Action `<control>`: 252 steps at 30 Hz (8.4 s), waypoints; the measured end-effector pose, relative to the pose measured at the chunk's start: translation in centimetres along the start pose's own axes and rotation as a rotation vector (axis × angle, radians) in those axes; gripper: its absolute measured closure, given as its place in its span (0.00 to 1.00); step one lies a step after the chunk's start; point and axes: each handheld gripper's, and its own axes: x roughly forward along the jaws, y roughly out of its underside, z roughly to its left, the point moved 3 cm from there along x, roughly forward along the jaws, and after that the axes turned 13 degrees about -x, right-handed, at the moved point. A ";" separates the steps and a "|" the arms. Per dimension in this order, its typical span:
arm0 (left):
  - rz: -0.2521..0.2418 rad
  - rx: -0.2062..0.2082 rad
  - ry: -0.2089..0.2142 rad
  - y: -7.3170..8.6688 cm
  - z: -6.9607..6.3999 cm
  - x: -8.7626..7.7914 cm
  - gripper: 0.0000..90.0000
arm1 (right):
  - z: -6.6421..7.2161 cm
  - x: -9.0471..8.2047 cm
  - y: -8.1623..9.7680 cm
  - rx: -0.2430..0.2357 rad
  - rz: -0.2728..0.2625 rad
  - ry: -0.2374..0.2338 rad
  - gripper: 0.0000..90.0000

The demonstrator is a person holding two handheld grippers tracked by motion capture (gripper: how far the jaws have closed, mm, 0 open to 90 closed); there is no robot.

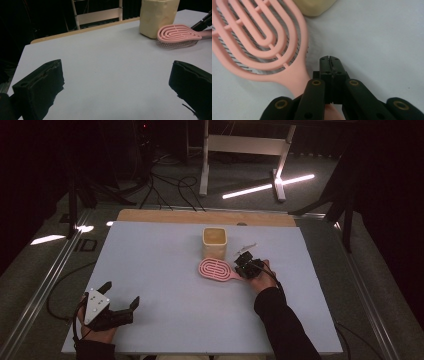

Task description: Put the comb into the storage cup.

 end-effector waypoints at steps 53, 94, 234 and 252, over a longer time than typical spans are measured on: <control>0.006 0.003 0.003 0.1 -0.1 0.1 0.00 | 2.5 -1.7 1.9 -0.024 0.006 -0.071 0.98; 0.003 0.000 0.000 0.1 -0.1 0.1 0.00 | 0.9 -8.8 4.7 0.126 -0.331 0.072 0.48; 0.017 0.016 0.007 0.2 -0.4 0.4 0.00 | 1.6 -11.0 3.0 -0.039 -0.195 0.010 0.11; 0.021 0.017 0.008 0.3 -0.4 0.5 0.00 | 1.1 -10.3 1.8 -0.056 -0.150 -0.016 0.11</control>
